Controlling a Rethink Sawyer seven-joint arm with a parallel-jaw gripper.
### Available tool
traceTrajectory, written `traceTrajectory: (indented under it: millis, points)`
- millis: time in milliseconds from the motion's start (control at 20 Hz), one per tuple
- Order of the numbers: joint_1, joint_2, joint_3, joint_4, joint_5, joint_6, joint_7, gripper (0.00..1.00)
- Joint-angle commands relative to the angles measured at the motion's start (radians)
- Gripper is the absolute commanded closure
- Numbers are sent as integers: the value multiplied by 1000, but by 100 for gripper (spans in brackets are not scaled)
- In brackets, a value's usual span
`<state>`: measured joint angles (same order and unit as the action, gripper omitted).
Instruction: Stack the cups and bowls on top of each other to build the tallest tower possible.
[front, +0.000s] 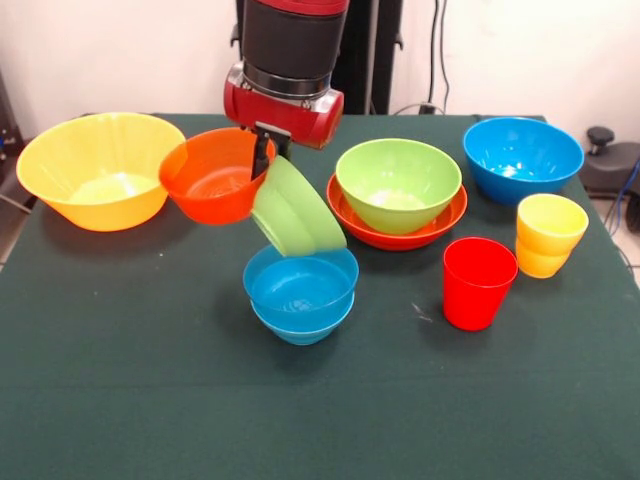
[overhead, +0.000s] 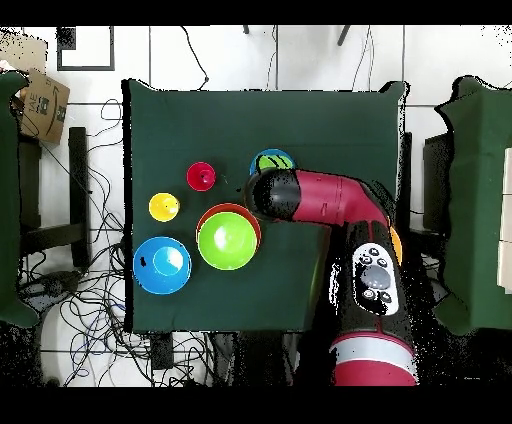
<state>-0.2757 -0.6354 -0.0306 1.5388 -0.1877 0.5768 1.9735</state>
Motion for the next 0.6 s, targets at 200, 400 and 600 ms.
traceTrajectory:
  millis: [200,400,600]
  points:
    - [20,78,94,-79,11,92,16,100]
    - [24,88,92,-69,6,62,25,100]
    - [33,97,84,-59,-1,37,35,100]
